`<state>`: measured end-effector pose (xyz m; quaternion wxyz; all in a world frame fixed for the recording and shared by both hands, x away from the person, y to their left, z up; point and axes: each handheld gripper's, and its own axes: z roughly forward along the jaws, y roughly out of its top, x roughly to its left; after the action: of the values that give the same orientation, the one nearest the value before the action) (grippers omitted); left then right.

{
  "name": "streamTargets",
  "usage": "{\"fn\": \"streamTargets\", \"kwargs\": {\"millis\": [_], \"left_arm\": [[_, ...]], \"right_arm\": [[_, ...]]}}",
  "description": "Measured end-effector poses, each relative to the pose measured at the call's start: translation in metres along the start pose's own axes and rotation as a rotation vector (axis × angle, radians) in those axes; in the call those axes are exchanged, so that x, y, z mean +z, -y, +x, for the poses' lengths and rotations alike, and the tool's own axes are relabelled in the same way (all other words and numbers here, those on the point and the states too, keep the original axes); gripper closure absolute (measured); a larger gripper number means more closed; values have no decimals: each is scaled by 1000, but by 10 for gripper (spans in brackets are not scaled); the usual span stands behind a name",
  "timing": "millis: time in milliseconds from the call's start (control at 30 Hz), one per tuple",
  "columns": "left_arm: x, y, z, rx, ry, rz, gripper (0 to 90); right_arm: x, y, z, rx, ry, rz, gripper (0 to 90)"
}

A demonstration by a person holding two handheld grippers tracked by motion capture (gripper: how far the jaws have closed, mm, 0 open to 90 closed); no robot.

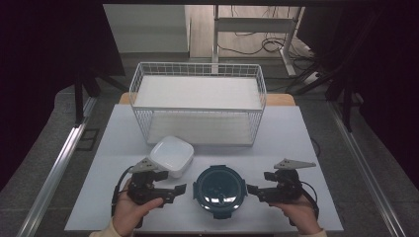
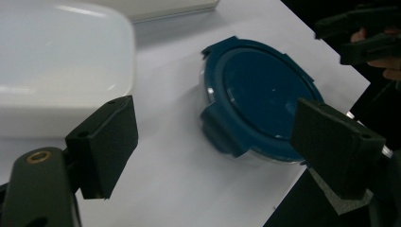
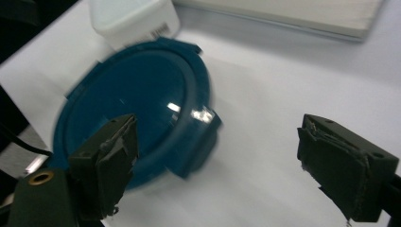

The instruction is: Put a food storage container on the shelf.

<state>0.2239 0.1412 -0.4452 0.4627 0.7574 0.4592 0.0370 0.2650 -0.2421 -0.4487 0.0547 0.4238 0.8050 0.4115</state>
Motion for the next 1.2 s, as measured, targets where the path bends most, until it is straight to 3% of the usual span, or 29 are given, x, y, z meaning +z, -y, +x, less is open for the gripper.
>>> {"fn": "streamTargets", "kwargs": {"millis": [133,200,300,567,733,933,1100,1200], "left_arm": [[7,-7,-5,-16,30,-7,163],[15,-7,-4,-62,70,4,163],[26,1,-1,-125,107,34,162],[45,19,4,-218,160,76,164],[57,23,10,-275,206,87,180],[68,26,10,-299,234,106,190],[79,29,13,-342,262,100,199],[84,30,14,-352,266,105,207]], "right_arm": [[8,-8,3,16,-39,4,128],[14,-12,6,29,-55,10,128],[23,-12,9,44,-78,30,120],[32,2,2,143,-132,55,114],[39,6,2,169,-136,75,108],[50,10,2,224,-163,101,102],[53,12,-2,305,-198,98,107],[57,14,-2,324,-205,113,108]]}}
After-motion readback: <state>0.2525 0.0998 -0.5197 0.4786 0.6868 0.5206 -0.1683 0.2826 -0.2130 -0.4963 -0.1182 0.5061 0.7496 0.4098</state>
